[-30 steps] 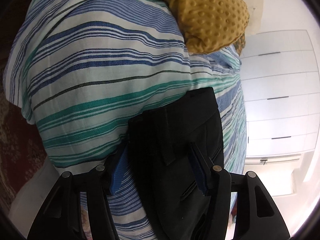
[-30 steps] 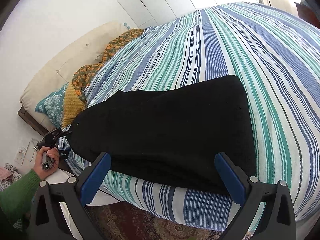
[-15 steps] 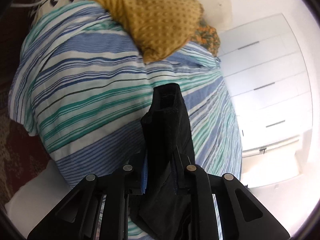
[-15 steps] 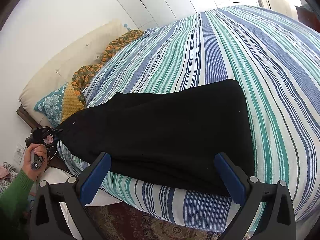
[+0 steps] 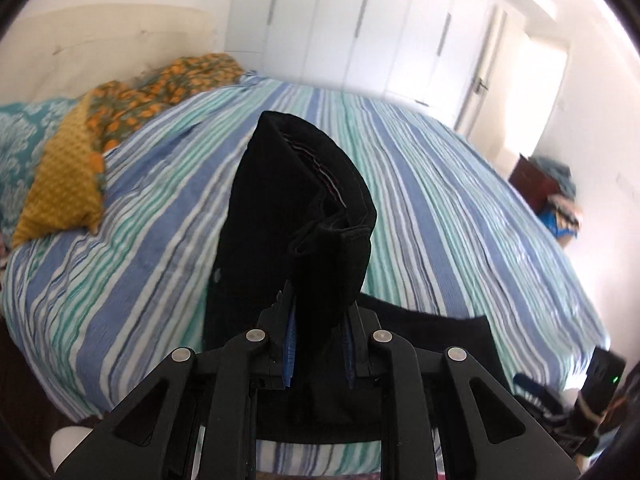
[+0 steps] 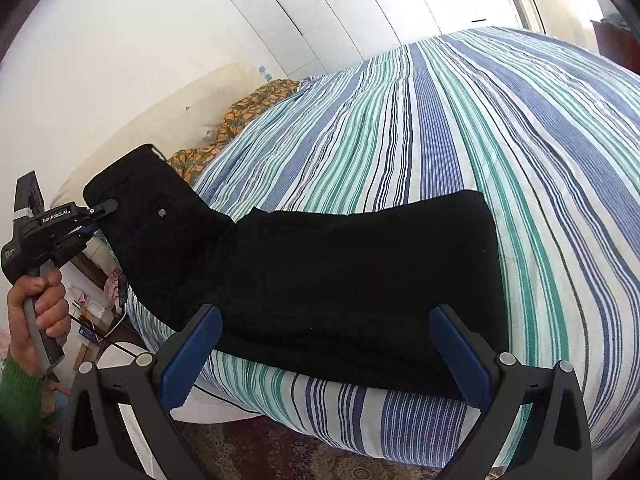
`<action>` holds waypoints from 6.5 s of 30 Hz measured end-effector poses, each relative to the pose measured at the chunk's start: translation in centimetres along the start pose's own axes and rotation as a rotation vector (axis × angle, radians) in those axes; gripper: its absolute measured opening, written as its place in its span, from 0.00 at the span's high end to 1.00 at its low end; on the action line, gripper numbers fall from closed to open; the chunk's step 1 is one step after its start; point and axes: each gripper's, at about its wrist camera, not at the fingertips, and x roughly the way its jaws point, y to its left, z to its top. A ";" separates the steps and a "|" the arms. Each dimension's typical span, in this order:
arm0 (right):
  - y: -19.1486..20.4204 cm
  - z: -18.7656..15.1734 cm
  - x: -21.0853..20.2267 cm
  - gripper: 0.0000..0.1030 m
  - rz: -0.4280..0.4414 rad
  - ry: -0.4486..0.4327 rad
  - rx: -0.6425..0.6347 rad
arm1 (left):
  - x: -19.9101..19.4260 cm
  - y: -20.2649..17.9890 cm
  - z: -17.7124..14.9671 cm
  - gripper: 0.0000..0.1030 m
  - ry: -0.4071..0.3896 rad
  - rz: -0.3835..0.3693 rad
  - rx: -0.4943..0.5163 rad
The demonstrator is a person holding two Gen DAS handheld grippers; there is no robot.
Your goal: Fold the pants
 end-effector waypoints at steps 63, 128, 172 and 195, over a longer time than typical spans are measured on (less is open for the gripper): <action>2.6 9.1 10.2 0.82 0.364 0.462 0.037 | 0.6 3.4 -4.9 0.46 0.059 0.043 -0.056; 0.3 -0.5 0.1 0.76 -0.120 0.239 -0.177 | 6.3 -5.0 -8.9 0.36 0.291 0.092 0.195; -0.5 -1.2 0.3 0.76 -0.100 0.207 -0.159 | 6.9 -5.0 -10.1 0.25 0.287 0.106 0.179; -1.2 1.1 -2.1 0.62 -0.004 0.155 -0.045 | 4.6 -1.4 -7.5 0.23 0.293 -0.085 -0.029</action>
